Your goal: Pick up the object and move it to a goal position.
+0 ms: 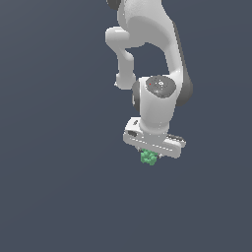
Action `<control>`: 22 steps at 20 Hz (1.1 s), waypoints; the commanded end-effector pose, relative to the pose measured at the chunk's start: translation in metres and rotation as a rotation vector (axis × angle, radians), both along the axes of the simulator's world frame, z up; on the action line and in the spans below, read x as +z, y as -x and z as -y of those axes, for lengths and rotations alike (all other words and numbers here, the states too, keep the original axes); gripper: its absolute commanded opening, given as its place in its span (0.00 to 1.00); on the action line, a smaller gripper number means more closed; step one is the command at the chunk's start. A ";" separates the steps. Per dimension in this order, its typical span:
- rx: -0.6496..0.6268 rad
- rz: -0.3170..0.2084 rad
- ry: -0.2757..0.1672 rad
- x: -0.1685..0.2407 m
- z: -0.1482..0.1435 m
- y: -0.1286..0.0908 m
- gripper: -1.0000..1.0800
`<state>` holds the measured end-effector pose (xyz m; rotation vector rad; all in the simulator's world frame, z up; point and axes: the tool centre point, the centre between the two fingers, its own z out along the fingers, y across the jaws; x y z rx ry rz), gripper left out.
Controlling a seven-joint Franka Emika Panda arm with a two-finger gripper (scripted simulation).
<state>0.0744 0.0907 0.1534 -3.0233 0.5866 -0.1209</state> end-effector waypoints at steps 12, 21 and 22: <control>0.277 0.119 -0.048 0.139 0.019 -0.029 0.00; 0.451 0.192 -0.082 0.227 0.030 -0.042 0.00; 0.467 0.199 -0.085 0.235 0.031 -0.043 0.00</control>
